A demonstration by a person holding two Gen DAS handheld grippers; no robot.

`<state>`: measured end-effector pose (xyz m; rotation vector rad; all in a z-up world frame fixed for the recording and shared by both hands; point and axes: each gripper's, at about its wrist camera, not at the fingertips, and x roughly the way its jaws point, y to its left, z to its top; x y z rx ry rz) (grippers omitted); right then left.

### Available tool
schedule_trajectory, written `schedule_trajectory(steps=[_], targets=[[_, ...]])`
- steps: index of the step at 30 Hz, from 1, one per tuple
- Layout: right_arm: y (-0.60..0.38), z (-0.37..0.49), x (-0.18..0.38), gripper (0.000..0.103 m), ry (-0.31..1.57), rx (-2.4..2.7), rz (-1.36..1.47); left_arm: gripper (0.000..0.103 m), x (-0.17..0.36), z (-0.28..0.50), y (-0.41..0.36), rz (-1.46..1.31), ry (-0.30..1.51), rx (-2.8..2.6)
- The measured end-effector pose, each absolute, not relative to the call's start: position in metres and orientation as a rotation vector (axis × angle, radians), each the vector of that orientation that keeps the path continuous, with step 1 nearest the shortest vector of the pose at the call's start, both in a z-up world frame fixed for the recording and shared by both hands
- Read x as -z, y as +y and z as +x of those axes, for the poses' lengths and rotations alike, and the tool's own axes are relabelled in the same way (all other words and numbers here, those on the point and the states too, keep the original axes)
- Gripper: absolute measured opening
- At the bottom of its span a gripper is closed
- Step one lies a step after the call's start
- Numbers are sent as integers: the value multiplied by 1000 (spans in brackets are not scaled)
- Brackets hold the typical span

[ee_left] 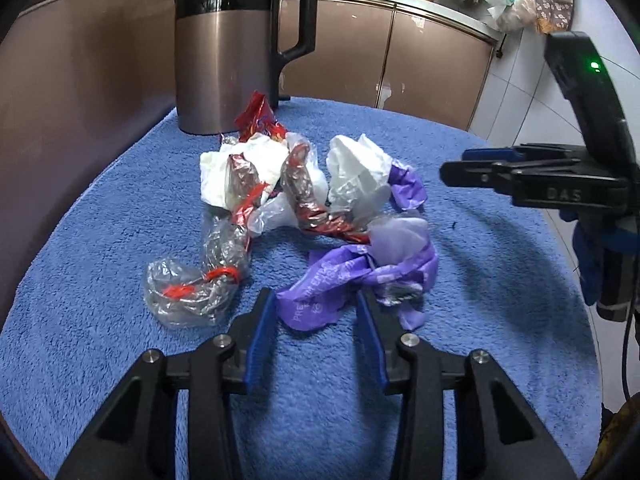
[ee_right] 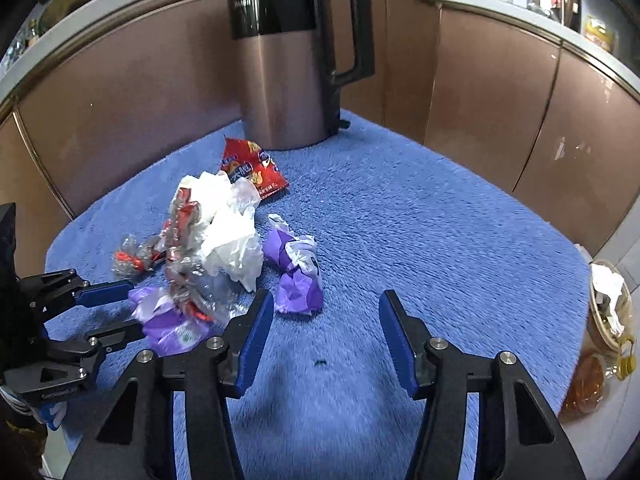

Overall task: Collect trash
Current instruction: 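Lower both tools toward the remaining wrappers on the towel, then grasp a purple wrapper with the right tool while the left tool grasps another purple wrapper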

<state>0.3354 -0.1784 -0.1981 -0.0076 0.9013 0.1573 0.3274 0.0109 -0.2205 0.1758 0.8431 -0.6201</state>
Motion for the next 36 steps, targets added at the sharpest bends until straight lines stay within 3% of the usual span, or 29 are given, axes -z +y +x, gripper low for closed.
schedule_trajectory(steps=[6, 13, 19, 21, 30, 36], targets=[[-173, 361, 212, 53, 927, -176, -18, 37, 223, 332, 10, 168, 852, 666], [-171, 380, 227, 47, 961, -207, 7, 22, 228, 338, 4, 162, 887, 715], [-168, 389, 235, 37, 974, -236, 36, 22, 228, 338, 3, 161, 901, 739], [-166, 392, 237, 29, 977, -253, 38, 22, 228, 337, 2, 157, 904, 747], [-154, 391, 240, 24, 976, -285, 18, 23, 221, 346, -3, 192, 886, 775], [-158, 383, 237, 24, 966, -277, 7, 45, 212, 345, -10, 250, 852, 790]])
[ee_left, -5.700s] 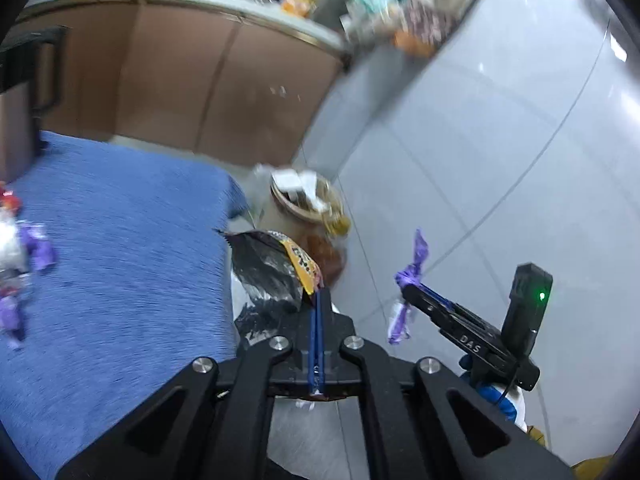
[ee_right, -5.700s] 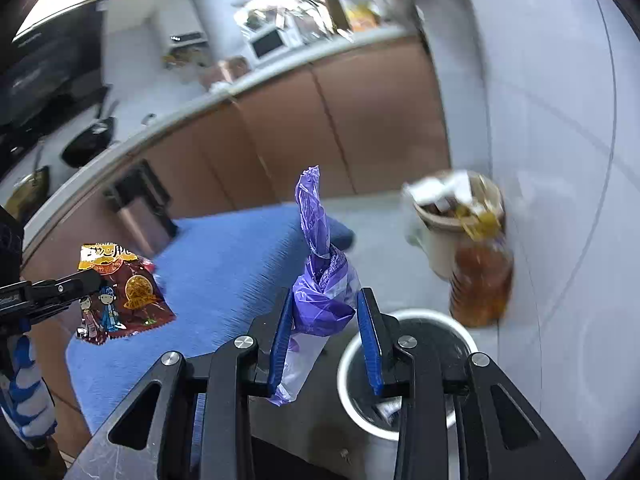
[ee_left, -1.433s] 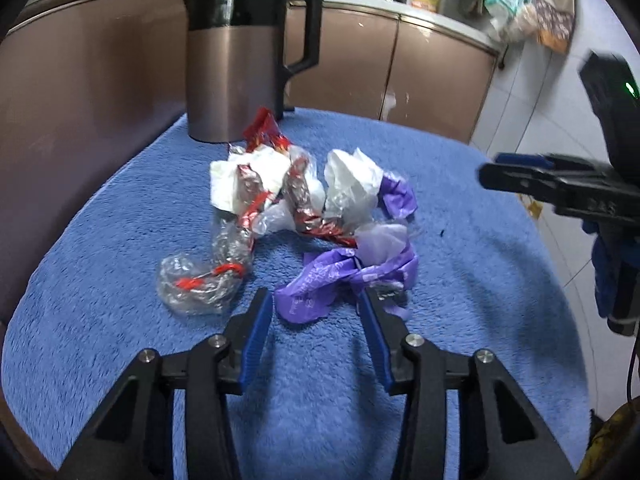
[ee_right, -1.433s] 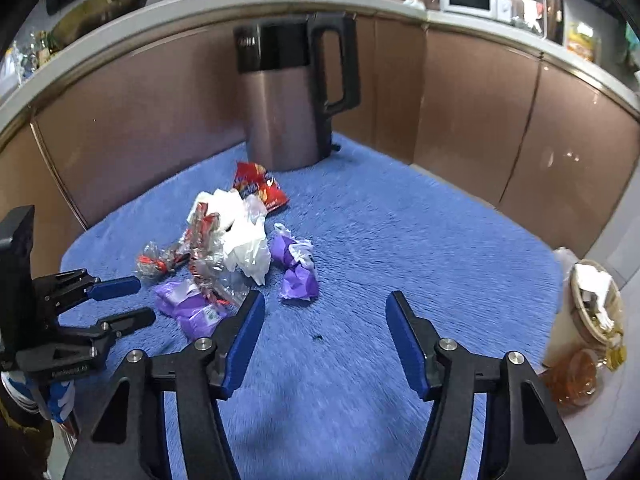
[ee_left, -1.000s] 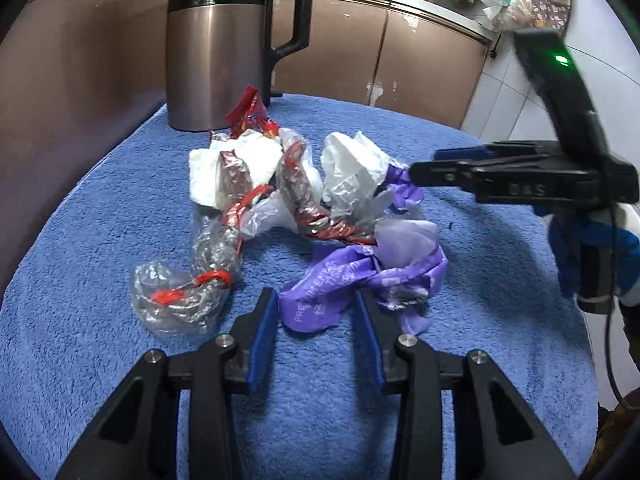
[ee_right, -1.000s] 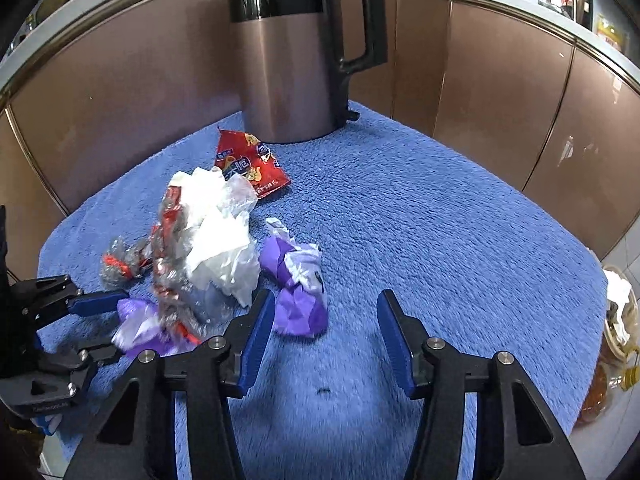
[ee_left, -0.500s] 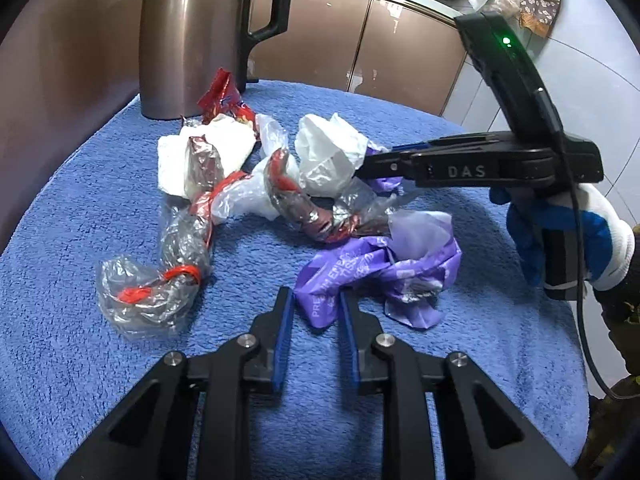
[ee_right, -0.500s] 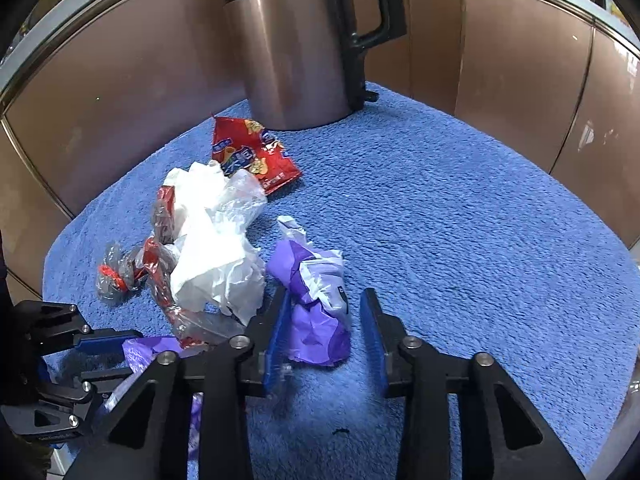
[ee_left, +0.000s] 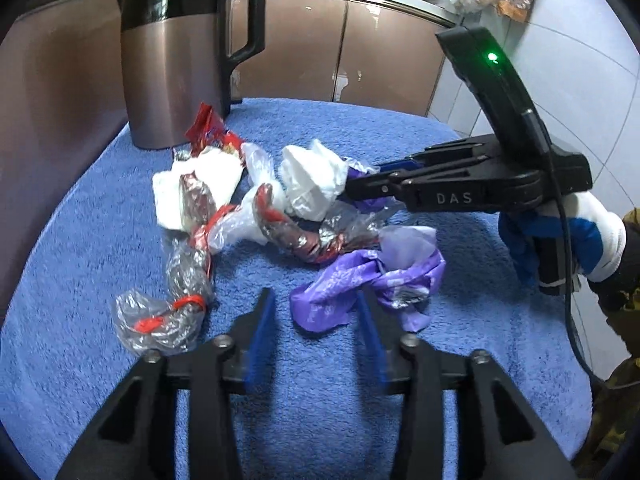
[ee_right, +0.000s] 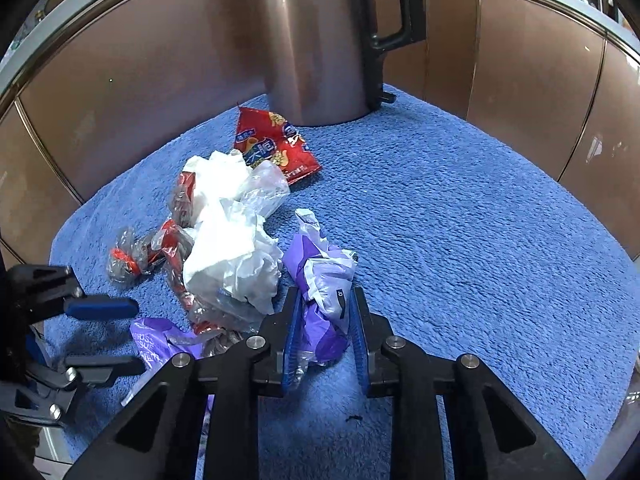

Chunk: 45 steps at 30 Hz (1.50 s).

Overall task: Collect trash
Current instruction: 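Grasp a purple wrapper with the right tool while the left tool grasps another purple wrapper, then carry both purple wrappers to the white bin and open both tools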

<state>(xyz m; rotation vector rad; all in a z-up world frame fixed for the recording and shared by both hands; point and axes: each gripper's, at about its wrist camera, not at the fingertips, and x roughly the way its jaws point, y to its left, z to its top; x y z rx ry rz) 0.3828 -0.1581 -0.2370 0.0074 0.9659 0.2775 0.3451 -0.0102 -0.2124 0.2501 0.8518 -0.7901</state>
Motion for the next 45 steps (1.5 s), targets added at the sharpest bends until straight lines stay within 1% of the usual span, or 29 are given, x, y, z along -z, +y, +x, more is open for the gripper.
schedule_trajectory(steps=[9, 12, 14, 17, 22, 29, 37, 45], targets=[[-187, 358, 221, 23, 946, -244, 56, 46, 222, 354, -35, 364, 867, 877], [-199, 347, 214, 24, 935, -232, 76, 43, 226, 359, -38, 367, 889, 896], [-207, 339, 210, 23, 929, -223, 86, 23, 228, 359, -37, 367, 895, 897], [-218, 324, 204, 23, 918, -204, 105, 14, 230, 358, -35, 340, 902, 897], [-234, 299, 199, 23, 899, -173, 137, 7, 228, 345, -25, 296, 896, 854], [-245, 268, 176, 23, 836, -154, 171, 6, 202, 312, 3, 192, 850, 786], [-240, 213, 121, 23, 705, -179, 161, 6, 149, 267, 42, 135, 741, 676], [-251, 146, 75, 24, 582, -172, 159, 6, 101, 227, 64, 117, 632, 582]])
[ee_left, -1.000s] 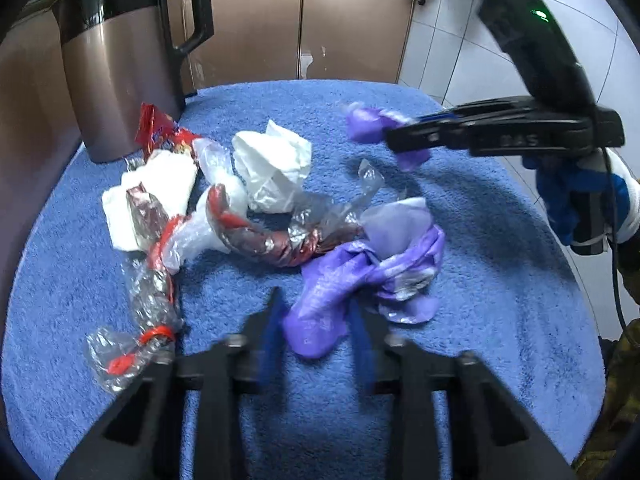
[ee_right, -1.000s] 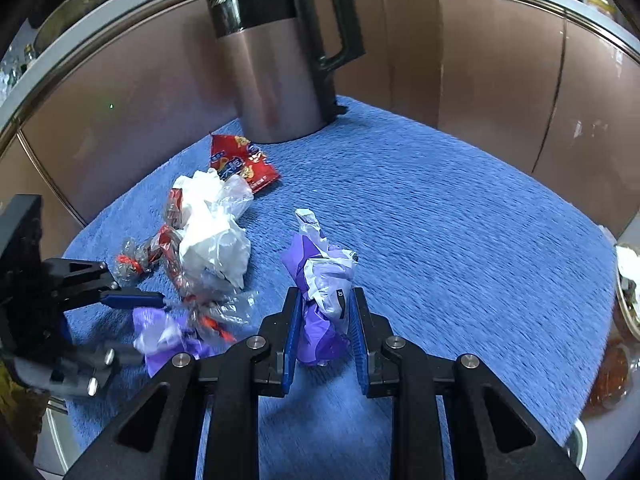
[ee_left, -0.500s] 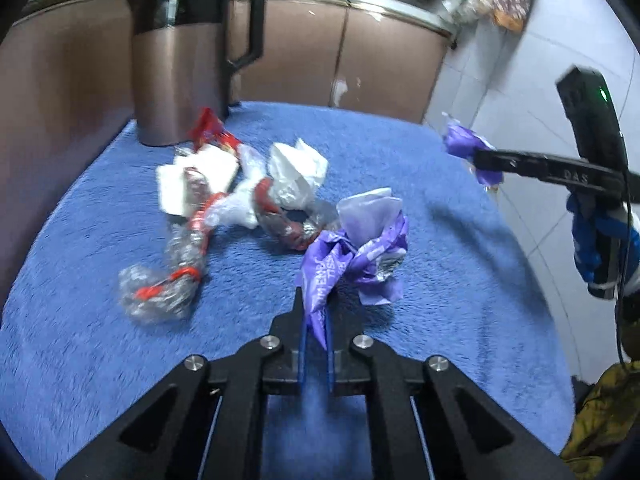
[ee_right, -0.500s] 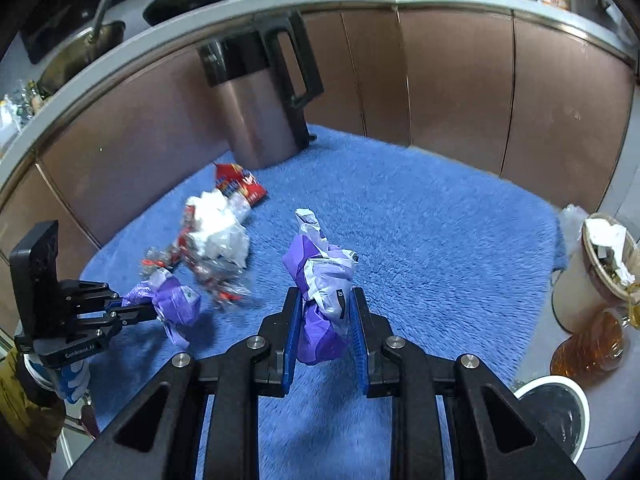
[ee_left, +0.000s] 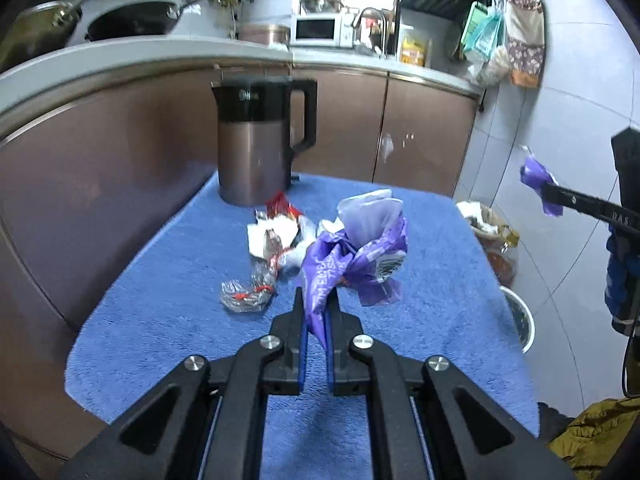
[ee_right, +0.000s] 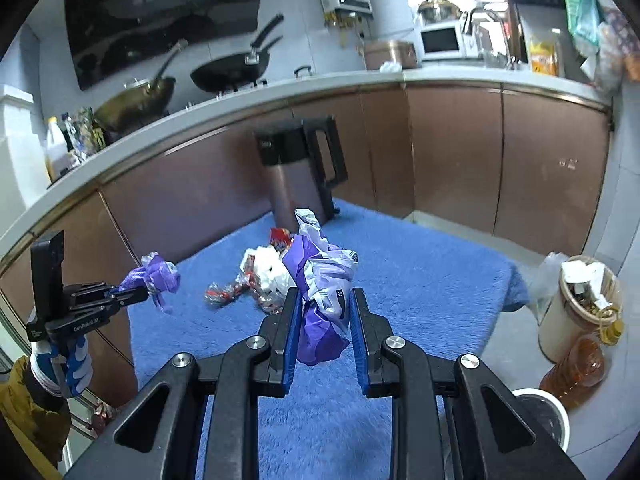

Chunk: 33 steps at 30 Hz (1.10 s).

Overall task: Collect trash
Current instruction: 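Carry both purple wrappers to the white bin and open both tools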

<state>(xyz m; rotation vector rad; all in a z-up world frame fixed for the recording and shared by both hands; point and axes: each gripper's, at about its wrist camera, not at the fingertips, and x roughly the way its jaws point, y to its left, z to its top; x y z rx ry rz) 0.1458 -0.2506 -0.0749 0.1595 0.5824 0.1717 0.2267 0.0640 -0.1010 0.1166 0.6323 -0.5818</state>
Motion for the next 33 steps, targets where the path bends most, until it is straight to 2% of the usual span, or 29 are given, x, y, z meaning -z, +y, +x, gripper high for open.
schedule_trajectory(steps=[8, 15, 24, 33], targets=[[-288, 84, 54, 24, 511, -80, 178, 6, 61, 189, 44, 98, 542, 627], [-338, 51, 72, 24, 520, 40, 257, 6, 54, 176, -19, 138, 543, 730], [-417, 32, 132, 24, 615, 212, 385, 6, 80, 167, -150, 244, 624, 897], [-480, 32, 201, 24, 712, 326, 517, 6, 142, 165, -295, 386, 796, 1039]])
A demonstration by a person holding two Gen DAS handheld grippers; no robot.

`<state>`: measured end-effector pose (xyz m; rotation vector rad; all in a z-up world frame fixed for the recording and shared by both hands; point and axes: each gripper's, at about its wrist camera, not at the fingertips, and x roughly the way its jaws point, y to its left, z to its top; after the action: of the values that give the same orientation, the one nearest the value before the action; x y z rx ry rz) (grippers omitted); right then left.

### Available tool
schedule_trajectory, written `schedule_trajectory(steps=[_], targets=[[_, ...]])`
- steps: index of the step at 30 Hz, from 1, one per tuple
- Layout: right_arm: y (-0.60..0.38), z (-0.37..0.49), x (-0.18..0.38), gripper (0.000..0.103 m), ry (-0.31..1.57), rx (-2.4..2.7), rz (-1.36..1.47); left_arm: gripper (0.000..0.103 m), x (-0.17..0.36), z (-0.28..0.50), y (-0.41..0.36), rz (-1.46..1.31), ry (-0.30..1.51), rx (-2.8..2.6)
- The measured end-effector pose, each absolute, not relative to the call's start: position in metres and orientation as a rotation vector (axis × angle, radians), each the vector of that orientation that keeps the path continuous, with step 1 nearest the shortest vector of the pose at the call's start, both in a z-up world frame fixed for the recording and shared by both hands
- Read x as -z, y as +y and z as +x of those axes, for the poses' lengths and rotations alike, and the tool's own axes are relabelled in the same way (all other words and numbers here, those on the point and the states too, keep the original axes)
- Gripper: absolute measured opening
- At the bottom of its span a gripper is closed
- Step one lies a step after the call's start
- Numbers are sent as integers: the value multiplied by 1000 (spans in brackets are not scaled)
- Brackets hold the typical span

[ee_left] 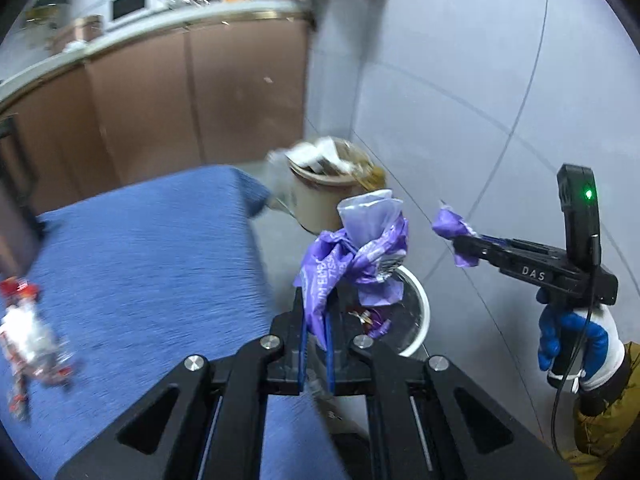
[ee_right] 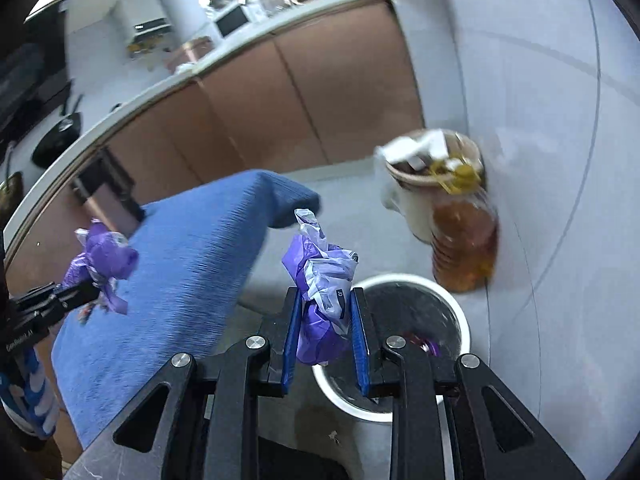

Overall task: Collect trash
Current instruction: 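Carry both purple wrappers to the white bin and open both tools, then move both tools back from the bin over the towel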

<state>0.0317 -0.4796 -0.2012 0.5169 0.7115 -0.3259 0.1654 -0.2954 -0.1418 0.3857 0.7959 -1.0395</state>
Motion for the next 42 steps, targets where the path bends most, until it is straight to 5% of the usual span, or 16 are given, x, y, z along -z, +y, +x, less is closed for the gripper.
schedule_trajectory(steps=[15, 18, 20, 22, 33, 42], targets=[[-523, 43, 267, 29, 824, 404, 572, 9, 215, 176, -416, 392, 1025, 1122], [-528, 44, 273, 43, 836, 424, 574, 17, 216, 175, -422, 358, 1051, 1153], [-530, 43, 275, 46, 841, 439, 575, 35, 214, 174, -422, 344, 1048, 1152], [-532, 42, 275, 46, 841, 453, 581, 41, 209, 173, -418, 327, 1032, 1150], [-526, 36, 254, 49, 807, 479, 562, 41, 180, 173, -382, 251, 976, 1133], [-490, 37, 196, 49, 719, 421, 471, 41, 124, 163, -306, 140, 726, 1033]])
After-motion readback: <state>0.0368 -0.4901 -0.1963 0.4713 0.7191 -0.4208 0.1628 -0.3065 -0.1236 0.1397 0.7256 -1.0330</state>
